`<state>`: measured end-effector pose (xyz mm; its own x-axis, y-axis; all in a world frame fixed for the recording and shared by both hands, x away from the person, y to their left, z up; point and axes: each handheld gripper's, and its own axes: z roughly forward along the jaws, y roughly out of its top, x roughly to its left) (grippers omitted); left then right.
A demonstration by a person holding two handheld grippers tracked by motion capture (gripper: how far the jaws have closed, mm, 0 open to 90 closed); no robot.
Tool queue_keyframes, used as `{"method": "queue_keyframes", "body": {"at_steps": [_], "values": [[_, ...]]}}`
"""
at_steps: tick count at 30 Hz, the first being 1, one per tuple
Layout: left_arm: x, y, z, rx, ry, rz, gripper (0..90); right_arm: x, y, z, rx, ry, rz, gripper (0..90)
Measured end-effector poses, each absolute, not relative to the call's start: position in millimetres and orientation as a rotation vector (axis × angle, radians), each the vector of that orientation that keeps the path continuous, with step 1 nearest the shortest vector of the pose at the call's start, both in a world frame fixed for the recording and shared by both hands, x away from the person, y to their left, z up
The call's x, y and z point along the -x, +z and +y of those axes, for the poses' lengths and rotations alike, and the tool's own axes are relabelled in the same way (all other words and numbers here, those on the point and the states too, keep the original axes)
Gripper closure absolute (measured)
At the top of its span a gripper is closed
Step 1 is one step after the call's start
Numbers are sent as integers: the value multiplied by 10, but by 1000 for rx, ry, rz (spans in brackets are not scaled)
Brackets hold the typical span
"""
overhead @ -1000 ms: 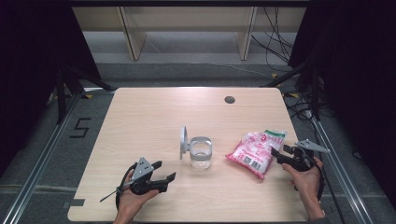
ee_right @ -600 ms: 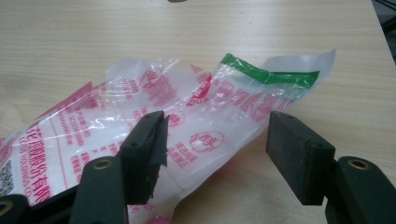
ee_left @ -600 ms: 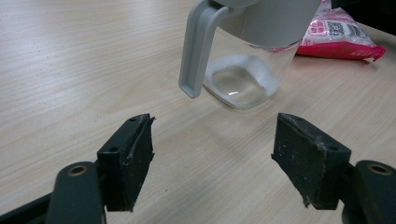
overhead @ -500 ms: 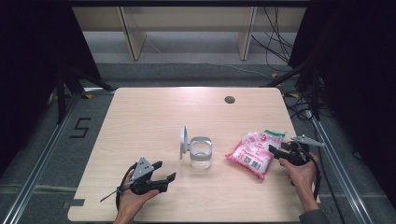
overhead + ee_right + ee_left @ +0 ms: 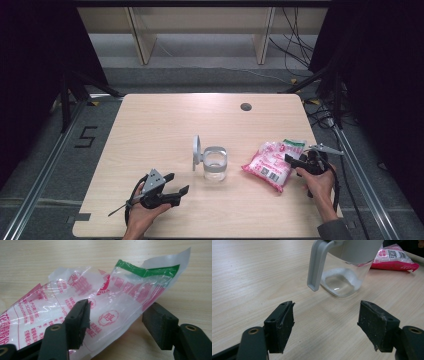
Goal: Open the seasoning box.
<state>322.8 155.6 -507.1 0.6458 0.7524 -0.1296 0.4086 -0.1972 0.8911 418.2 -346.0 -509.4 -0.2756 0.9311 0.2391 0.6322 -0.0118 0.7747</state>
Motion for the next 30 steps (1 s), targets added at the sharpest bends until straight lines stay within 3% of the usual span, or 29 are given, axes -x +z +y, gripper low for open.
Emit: {"method": "queue_keyframes", "body": {"at_steps": [17, 30], "values": [[-3225, -5073, 1537, -1831, 413, 918, 285, -4315, -5132, -3364, -1708, 1188, 1910, 521], [-3228, -5082, 1541, -1837, 414, 923, 287, -4373, -5164, -3445, -1681, 1260, 1899, 747]]}}
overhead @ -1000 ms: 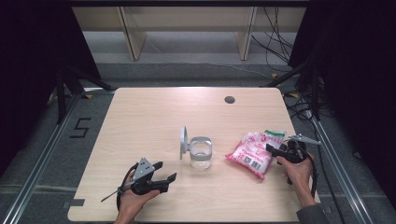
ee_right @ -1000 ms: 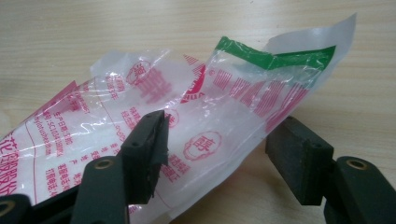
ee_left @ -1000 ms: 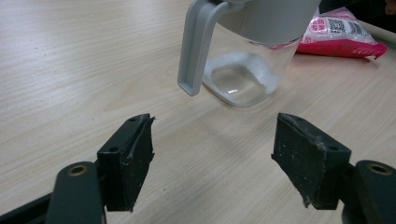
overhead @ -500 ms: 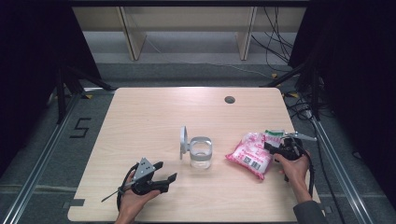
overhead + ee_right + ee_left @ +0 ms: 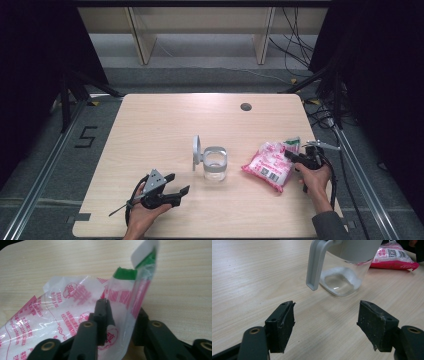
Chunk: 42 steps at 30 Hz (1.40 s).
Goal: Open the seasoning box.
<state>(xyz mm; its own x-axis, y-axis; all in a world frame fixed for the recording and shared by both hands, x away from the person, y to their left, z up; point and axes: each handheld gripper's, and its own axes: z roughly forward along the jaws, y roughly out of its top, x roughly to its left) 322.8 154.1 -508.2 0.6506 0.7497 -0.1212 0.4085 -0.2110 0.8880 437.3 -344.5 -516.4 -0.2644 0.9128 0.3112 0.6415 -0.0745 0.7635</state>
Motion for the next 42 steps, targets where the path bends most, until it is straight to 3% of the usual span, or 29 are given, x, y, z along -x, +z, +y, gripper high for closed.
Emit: {"method": "queue_keyframes", "body": {"at_steps": [11, 23, 42], "values": [[-3221, -5077, 1537, -1834, 411, 926, 292, -4364, -5142, -3442, -1618, 1267, 1937, 879], [-3204, -5085, 1492, -1843, 406, 910, 294, -4269, -4996, -3428, -1519, 1399, 1893, 900], [-3174, -5090, 1424, -1867, 401, 884, 294, -3539, -4453, -3059, -1064, 1553, 1935, 900]]}}
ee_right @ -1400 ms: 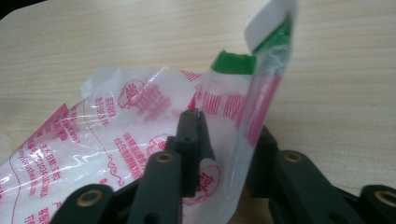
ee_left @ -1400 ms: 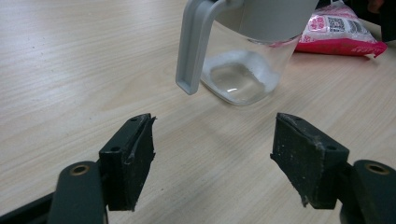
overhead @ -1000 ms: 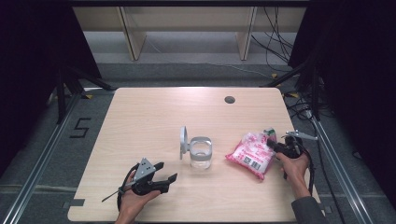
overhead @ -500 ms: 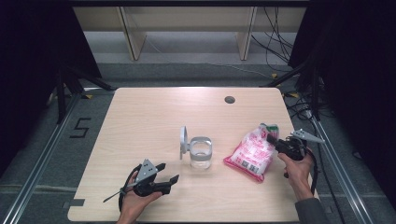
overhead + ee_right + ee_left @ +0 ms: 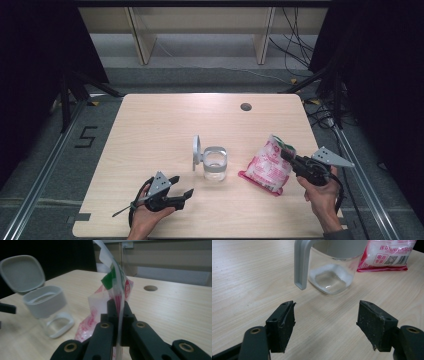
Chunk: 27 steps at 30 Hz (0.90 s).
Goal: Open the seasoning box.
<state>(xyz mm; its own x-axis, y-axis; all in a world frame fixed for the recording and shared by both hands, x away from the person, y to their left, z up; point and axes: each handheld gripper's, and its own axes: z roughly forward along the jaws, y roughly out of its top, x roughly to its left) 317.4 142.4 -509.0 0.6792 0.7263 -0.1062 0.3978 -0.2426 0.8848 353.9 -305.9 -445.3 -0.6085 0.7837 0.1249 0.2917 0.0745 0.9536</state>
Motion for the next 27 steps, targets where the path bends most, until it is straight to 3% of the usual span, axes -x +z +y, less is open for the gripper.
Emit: {"method": "queue_keyframes", "body": {"at_steps": [7, 15, 22, 27], "values": [[-3167, -5100, 1388, -1877, 400, 873, 291, -3281, -4412, -2953, -1037, 1605, 1958, 900], [-3150, -5113, 1320, -1905, 390, 853, 289, -3274, -4347, -2933, -1043, 1647, 1994, 900], [-3112, -5080, 1224, -1793, 333, 883, 290, -3244, -4236, -2752, -992, 1630, 1999, 900], [-3062, -5026, 1054, -1818, 348, 815, 286, -3291, -4172, -2670, -1000, 1664, 2004, 900]]}}
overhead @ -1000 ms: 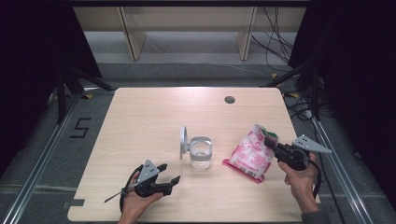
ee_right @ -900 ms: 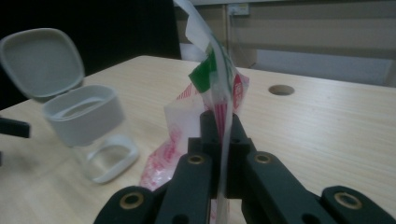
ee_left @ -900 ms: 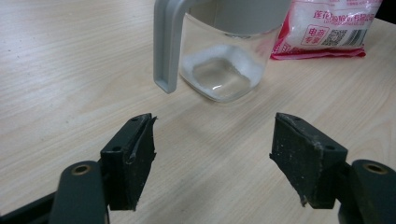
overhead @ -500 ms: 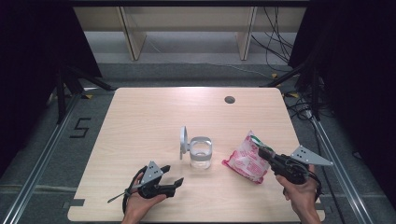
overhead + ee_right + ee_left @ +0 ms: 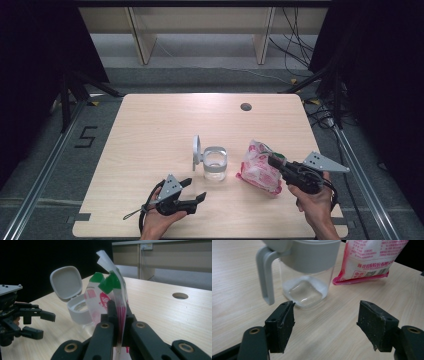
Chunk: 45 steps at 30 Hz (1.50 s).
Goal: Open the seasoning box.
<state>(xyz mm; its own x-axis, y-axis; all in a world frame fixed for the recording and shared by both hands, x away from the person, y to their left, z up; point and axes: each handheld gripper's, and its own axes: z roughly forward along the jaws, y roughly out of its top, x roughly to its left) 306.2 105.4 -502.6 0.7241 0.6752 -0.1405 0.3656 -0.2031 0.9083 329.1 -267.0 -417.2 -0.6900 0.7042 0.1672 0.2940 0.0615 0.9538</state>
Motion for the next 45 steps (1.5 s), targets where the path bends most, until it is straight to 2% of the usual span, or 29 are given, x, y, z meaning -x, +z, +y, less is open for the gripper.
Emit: {"method": "queue_keyframes", "body": {"at_steps": [11, 12, 18, 22, 45], "values": [[-3069, -5049, 809, -1866, 355, 776, 290, -3365, -4045, -2539, -953, 1703, 2037, 900], [-3058, -5050, 746, -1903, 384, 747, 291, -3366, -4049, -2535, -931, 1691, 2033, 900], [-3073, -5051, 592, -1934, 348, 715, 294, -3355, -4024, -2549, -935, 1699, 2025, 900], [-3103, -5043, 530, -1923, 310, 704, 294, -3333, -3978, -2565, -922, 1702, 2005, 900], [-3139, -5067, 77, -1938, 299, 645, 294, -3232, -3722, -2601, -881, 1740, 1952, 900]]}}
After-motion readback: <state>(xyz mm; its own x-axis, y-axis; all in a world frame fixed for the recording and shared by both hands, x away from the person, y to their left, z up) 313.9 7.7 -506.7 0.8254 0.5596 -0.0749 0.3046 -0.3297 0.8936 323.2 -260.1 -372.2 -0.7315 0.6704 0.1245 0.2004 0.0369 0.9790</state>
